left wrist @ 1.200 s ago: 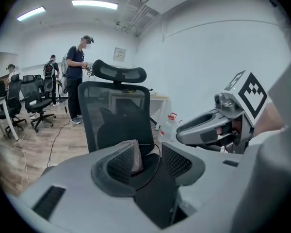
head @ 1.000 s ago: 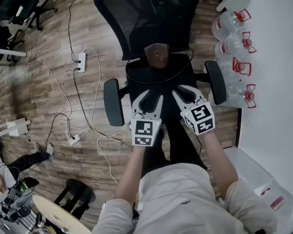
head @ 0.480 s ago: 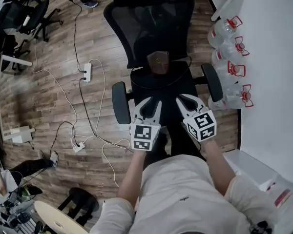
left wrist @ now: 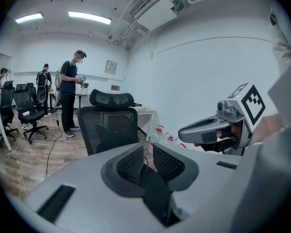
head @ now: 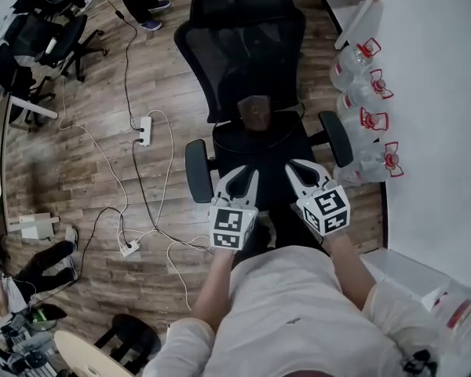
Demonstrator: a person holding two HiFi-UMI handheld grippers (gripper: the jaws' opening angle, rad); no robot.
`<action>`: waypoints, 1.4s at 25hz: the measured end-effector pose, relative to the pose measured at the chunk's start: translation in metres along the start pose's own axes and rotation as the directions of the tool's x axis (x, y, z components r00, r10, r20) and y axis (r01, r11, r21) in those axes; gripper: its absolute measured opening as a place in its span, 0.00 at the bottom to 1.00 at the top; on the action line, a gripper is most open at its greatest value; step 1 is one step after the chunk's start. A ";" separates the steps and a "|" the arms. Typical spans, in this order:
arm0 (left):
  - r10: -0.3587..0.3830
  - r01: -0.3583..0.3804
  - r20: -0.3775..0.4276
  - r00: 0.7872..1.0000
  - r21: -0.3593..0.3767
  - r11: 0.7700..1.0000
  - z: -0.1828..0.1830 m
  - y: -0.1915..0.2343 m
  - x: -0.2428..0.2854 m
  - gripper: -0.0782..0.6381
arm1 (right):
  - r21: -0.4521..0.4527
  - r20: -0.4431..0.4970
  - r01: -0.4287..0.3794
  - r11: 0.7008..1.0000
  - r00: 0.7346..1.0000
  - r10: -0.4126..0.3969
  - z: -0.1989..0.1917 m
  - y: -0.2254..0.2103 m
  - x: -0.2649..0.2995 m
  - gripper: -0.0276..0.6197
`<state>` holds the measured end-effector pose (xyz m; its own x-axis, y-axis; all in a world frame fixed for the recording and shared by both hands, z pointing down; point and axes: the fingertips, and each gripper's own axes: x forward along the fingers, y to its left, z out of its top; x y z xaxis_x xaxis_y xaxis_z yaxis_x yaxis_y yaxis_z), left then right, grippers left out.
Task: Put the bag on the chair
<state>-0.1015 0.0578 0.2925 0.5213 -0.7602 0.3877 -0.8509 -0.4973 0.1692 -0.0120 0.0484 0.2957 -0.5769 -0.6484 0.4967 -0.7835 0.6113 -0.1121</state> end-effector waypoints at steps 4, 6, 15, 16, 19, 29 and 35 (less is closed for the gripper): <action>-0.012 0.012 0.022 1.000 0.003 1.000 0.012 -0.004 -0.008 0.18 | -0.010 0.037 0.006 1.000 0.999 -0.005 0.013 0.006 -0.010 0.09; -0.015 0.015 0.033 0.999 0.006 1.000 0.018 -0.007 -0.010 0.17 | -0.012 0.053 0.007 1.000 0.999 -0.007 0.019 0.007 -0.016 0.08; -0.038 0.035 0.090 0.995 0.031 0.999 0.048 -0.017 -0.025 0.14 | -0.016 0.125 0.025 1.000 0.992 -0.023 0.045 0.012 -0.038 0.06; -0.037 0.034 0.096 0.995 0.034 0.999 0.051 -0.017 -0.027 0.14 | -0.018 0.132 0.025 1.000 0.991 -0.023 0.047 0.013 -0.040 0.06; -0.037 0.033 0.106 0.994 0.036 0.999 0.057 -0.018 -0.031 0.13 | -0.020 0.154 0.025 0.999 0.988 -0.022 0.055 0.016 -0.046 0.05; -0.026 0.021 0.137 0.990 0.037 0.999 0.071 -0.013 -0.046 0.12 | -0.035 0.191 0.010 0.999 0.982 -0.003 0.068 0.027 -0.054 0.05; -0.024 0.020 0.144 0.989 0.032 0.999 0.070 -0.014 -0.050 0.12 | -0.029 0.205 0.022 0.999 0.979 -0.016 0.072 0.028 -0.056 0.05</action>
<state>-0.1111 0.0737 0.2073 0.5454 -0.8004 0.2488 -0.8381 -0.5253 0.1475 -0.0180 0.0689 0.2032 -0.5994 -0.7374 0.3112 -0.7892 0.6093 -0.0763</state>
